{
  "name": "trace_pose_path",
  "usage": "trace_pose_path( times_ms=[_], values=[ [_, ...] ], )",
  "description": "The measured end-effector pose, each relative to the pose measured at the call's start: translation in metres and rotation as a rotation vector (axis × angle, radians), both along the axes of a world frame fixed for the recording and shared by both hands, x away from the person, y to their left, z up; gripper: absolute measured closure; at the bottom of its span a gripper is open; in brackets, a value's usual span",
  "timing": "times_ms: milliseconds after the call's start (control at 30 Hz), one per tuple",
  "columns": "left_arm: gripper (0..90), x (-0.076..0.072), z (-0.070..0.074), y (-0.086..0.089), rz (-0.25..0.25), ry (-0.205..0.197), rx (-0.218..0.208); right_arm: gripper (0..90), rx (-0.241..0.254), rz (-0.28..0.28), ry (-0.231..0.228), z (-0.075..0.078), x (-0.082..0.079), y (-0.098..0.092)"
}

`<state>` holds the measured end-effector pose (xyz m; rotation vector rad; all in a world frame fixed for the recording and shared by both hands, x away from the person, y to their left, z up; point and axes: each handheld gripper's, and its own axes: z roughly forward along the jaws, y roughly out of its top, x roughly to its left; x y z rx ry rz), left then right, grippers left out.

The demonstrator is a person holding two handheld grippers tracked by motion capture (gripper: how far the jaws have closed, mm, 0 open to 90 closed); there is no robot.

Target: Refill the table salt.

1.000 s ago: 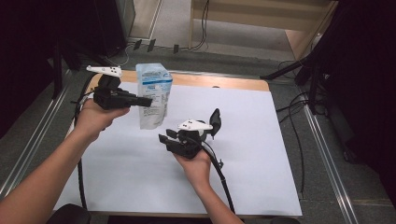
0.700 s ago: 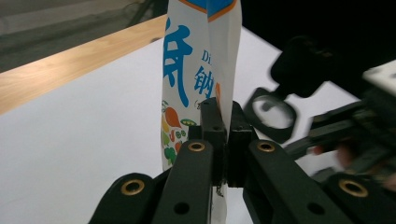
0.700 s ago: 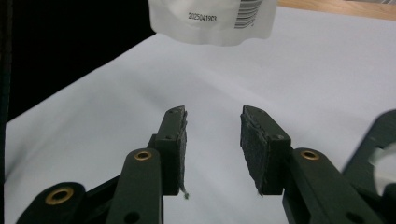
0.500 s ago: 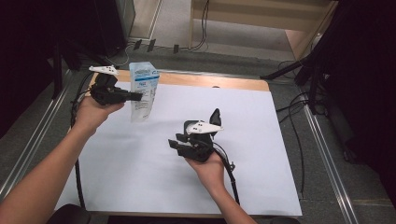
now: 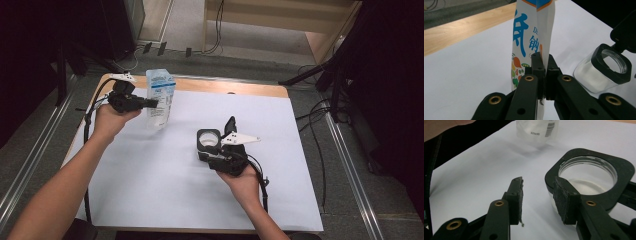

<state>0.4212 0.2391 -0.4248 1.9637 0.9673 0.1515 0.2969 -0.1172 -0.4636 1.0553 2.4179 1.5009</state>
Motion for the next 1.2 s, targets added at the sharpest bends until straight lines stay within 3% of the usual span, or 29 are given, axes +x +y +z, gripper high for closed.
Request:
trace_pose_path(
  times_ms=[167,267,600,767,1200],
  values=[
    [90.0,0.001,-0.011,0.001,0.012,0.018,0.007,61.2,0.002,-0.009,0.012,-0.001,0.000,-0.009],
    [90.0,-0.001,-0.017,0.006,0.019,0.029,-0.016,61.3,0.012,-0.020,0.018,-0.002,0.000,-0.015],
    [90.0,-0.012,-0.025,0.014,0.009,0.060,-0.026,62.0,0.021,-0.041,0.022,0.000,0.001,-0.032],
    [90.0,-0.019,-0.029,0.020,0.019,0.066,-0.008,62.6,0.020,-0.041,0.021,0.000,0.000,-0.038],
    [89.1,-0.027,-0.037,0.030,0.023,0.078,-0.038,64.5,0.001,-0.042,0.026,-0.004,0.001,-0.044]
  ],
)
